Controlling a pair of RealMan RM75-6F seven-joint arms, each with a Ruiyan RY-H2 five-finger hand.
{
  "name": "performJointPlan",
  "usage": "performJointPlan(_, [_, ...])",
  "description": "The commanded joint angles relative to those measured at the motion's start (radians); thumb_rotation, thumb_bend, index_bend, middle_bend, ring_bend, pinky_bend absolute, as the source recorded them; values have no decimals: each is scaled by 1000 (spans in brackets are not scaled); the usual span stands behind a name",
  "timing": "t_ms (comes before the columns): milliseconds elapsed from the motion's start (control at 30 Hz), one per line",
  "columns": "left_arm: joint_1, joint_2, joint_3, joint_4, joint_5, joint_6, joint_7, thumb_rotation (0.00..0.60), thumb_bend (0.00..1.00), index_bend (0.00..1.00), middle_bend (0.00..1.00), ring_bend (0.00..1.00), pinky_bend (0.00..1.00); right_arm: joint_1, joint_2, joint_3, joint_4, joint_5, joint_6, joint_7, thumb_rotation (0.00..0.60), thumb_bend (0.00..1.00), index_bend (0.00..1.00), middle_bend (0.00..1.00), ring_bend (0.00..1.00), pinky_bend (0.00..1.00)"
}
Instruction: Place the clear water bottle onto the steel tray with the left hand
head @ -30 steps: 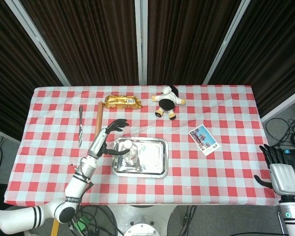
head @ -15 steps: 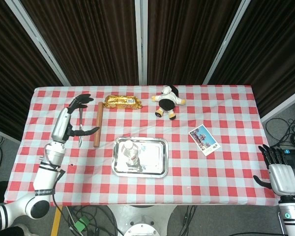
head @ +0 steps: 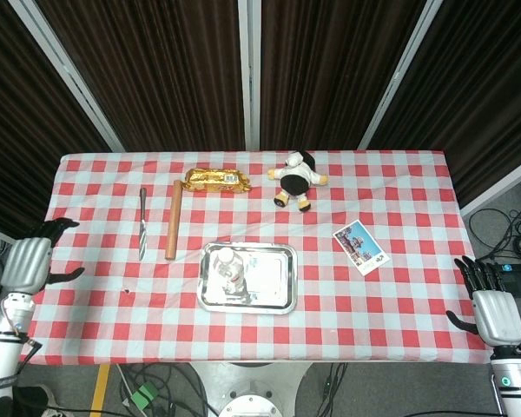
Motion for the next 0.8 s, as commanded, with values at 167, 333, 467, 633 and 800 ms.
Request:
performJointPlan(167, [116,65,169,16,108,67,247,600,92,301,306,225,250,-2,0,-4,-6,-9,8,-8,600,113,65,43,0,0])
performJointPlan(333, [144,81,184,18,109,81,264,600,93,301,306,225,250,-4,1,-6,-5,-10,11,-6,600,113,65,43,0,0])
performJointPlan(467, [164,84,187,11,119,107,259,600,93,301,306,225,250,-3,0,-7,-5,-11,7,-7,600,113,65,43,0,0])
performJointPlan(633, [175,83,181,10,110,106,241,600,91,301,306,225,250,-1,0,-9,-5,-12,3,-6,600,113,65,43,0,0])
performJointPlan(800, [180,80,173,7,108,106,229,600,89,301,306,225,250,-2,1,-8,-9,-12,6,-4,600,112,65,43,0,0])
